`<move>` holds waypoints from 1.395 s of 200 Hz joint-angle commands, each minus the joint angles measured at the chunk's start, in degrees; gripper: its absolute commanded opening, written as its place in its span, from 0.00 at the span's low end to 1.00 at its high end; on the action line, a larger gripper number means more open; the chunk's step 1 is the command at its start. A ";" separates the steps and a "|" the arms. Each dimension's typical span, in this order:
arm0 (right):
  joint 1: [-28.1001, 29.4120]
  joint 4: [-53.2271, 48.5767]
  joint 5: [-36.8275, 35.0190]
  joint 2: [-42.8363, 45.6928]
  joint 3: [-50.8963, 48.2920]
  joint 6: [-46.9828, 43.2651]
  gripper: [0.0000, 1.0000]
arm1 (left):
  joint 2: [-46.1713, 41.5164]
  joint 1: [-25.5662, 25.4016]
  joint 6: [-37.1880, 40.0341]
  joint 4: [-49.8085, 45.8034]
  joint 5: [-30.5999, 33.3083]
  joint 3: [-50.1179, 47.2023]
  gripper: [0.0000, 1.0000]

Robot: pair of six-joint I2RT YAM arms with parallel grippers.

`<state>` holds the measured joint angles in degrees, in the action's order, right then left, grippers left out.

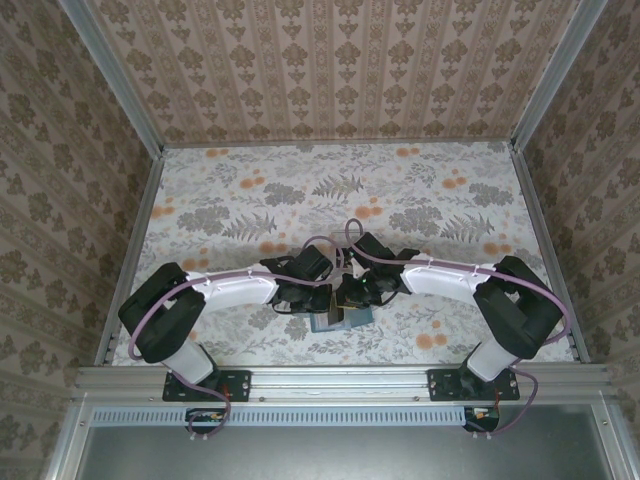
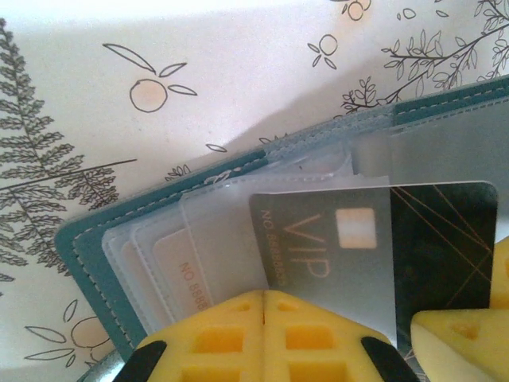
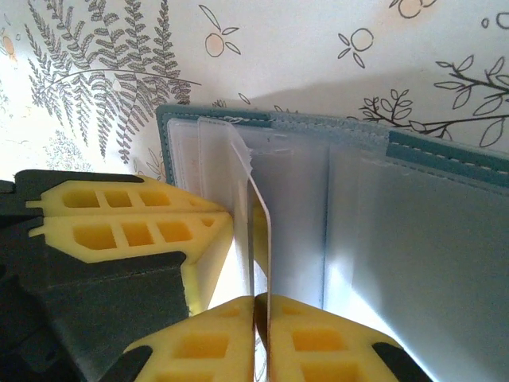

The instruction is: Take the credit cards out of the card holder

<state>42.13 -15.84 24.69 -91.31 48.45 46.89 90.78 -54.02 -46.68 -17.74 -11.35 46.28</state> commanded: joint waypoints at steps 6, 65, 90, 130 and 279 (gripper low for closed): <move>-0.33 -3.13 -1.67 1.47 -0.07 -0.66 0.08 | 0.79 -0.65 1.41 -8.04 3.24 -1.15 0.05; -1.12 -10.27 -7.22 2.63 1.21 -3.93 0.07 | -2.05 -0.62 1.68 -11.00 4.93 -1.41 0.06; -1.26 -11.14 -7.59 3.45 1.29 -4.22 0.07 | -2.57 -0.54 1.63 -11.21 5.09 -1.58 0.06; -1.26 -12.49 -8.09 4.42 2.23 -4.85 0.06 | -3.28 -0.51 1.92 -11.29 5.46 -0.70 0.07; -2.67 -28.82 -16.27 8.94 13.40 -41.78 0.00 | -14.13 7.01 4.53 -8.18 3.72 -3.30 0.14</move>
<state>39.88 -39.38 10.57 -82.98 58.19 18.37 79.48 -48.88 -43.66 -25.43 -6.83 44.64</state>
